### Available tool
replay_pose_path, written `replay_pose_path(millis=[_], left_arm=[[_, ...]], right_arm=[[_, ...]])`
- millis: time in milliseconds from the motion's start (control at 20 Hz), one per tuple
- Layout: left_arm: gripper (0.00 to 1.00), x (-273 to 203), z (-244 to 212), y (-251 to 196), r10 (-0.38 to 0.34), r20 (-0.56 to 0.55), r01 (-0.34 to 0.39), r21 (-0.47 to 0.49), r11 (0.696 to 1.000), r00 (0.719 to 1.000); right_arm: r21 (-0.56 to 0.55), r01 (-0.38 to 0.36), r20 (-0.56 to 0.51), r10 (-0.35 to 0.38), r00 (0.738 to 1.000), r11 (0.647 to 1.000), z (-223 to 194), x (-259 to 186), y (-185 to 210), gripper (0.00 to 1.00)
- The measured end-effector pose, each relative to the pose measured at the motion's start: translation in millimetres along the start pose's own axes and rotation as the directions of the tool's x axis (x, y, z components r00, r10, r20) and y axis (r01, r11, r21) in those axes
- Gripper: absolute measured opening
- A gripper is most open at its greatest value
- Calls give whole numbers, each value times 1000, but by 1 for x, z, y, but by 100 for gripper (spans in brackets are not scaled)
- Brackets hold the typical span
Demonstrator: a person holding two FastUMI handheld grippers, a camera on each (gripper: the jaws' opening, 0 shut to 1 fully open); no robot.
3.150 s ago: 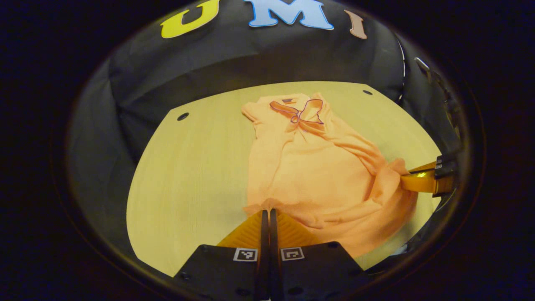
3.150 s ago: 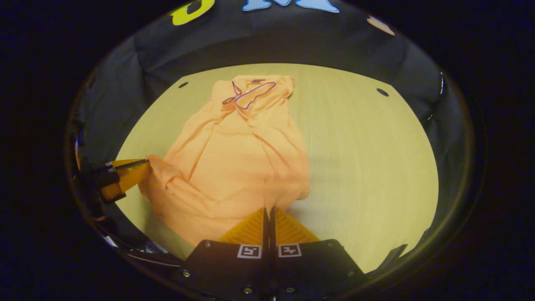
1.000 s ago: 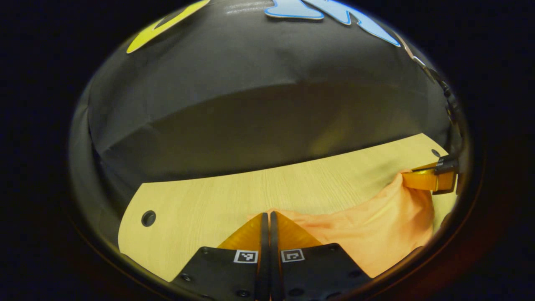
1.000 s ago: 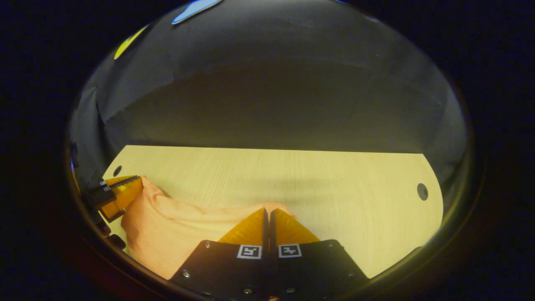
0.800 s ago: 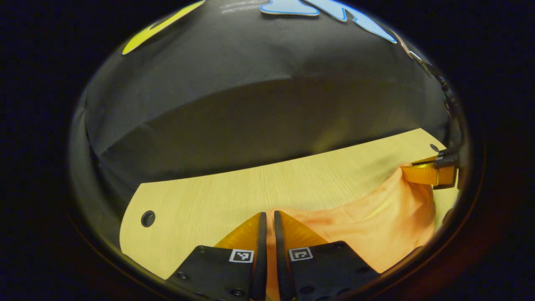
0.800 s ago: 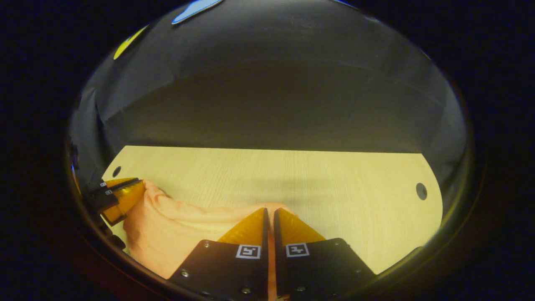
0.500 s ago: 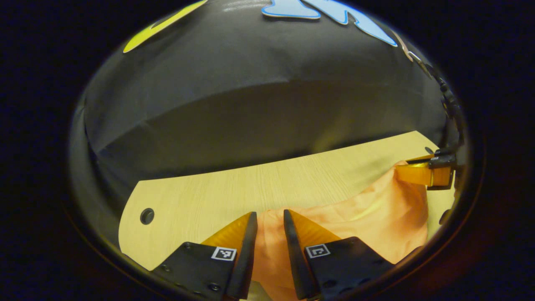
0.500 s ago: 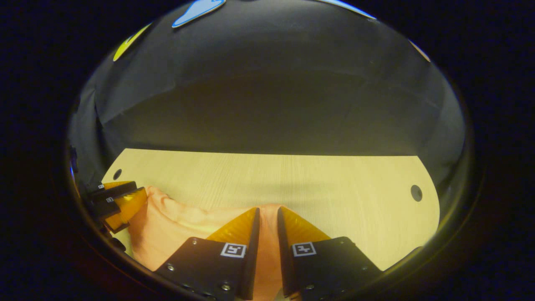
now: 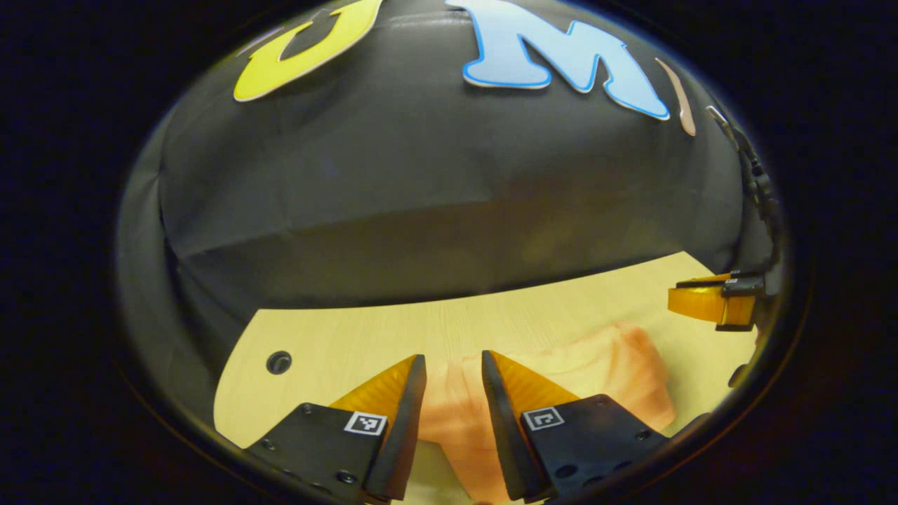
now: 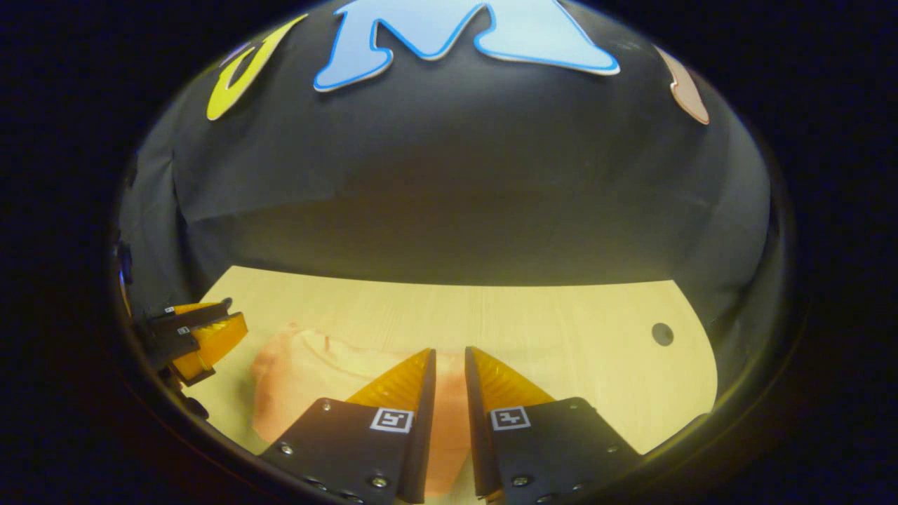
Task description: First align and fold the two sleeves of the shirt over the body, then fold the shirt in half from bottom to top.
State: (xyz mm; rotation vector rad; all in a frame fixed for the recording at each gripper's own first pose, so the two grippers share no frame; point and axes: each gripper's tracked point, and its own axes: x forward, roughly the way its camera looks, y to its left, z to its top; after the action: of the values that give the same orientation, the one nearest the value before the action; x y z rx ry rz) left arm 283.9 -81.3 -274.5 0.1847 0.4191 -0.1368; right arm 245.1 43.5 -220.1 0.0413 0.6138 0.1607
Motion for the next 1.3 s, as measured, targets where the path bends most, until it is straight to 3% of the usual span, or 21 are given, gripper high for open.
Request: replay_pose_path(millis=[100,150,200,750,1250,1300], left_arm=[[50,-30,8,-6,-12,16,13,-18,1000,1000],[50,-46,12,-8,-15,27,16,-25,1000,1000],[56,-60,15,-9,-17,35,18,-29,999,999],[56,-216,26,-25,-10,98,17,-77,997,995],[60,-302,15,-48,-26,121,30,-30,999,992],[55,-307,14,-47,-25,123,28,-26,999,992]], right_arm=[[-2,-7,16,7,1000,1000,2,-26,5,26],[-6,-9,25,9,1000,1000,4,-39,6,26],[-10,-15,34,15,999,1000,3,-57,9,26],[-34,-36,109,40,993,999,-9,-203,33,26],[5,-60,138,58,989,998,-35,-276,46,26],[10,-61,139,59,989,998,-39,-281,46,26]])
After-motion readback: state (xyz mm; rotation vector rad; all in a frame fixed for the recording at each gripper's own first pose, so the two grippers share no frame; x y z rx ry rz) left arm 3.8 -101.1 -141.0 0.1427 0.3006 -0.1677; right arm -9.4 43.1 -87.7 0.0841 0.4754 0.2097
